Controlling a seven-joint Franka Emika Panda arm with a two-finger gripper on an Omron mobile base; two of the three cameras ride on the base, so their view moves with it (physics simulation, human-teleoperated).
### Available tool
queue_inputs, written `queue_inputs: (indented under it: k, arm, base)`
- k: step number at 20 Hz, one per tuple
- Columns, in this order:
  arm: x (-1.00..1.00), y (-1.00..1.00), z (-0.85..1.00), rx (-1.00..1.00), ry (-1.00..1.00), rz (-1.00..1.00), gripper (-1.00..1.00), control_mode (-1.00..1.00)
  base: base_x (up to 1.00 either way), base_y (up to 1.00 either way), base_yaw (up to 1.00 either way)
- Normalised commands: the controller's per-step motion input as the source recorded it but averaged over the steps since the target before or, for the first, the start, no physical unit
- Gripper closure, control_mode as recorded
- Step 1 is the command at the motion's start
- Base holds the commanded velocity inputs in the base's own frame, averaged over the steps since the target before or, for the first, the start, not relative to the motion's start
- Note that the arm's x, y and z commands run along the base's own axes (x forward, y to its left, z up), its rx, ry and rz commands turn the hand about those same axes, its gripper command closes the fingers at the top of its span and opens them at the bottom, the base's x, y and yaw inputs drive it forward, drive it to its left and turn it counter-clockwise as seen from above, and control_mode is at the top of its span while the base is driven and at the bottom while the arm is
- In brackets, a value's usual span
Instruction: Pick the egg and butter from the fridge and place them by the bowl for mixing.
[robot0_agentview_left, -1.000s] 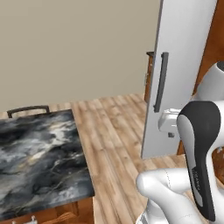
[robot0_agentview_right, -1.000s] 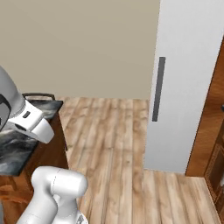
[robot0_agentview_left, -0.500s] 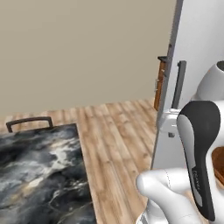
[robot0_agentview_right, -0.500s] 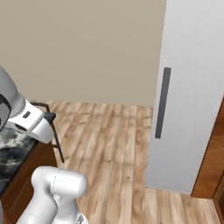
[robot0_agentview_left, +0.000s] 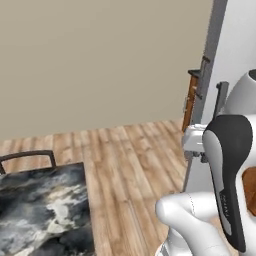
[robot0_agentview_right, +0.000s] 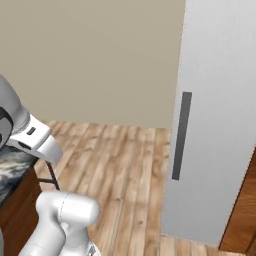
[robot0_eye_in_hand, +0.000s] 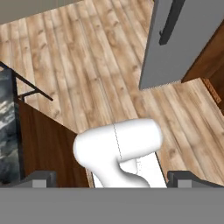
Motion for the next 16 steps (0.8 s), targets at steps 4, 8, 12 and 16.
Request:
queue_inputs:
  k: [4, 8, 12, 16]
  arm:
    - [0.0, 0.0, 0.0, 0.0, 0.0, 0.0, -1.0, 1.0]
    - [0.0, 0.0, 0.0, 0.0, 0.0, 0.0, -1.0, 1.0]
    - [0.0, 0.0, 0.0, 0.0, 0.0, 0.0, -1.0, 1.0]
    - [0.0, 0.0, 0.0, 0.0, 0.0, 0.0, -1.0, 1.0]
  base:
    - [0.68, -0.07, 0.25]
    - [0.76, -0.04, 0.22]
    - [0.77, -0.03, 0.17]
    - [0.81, -0.02, 0.11]
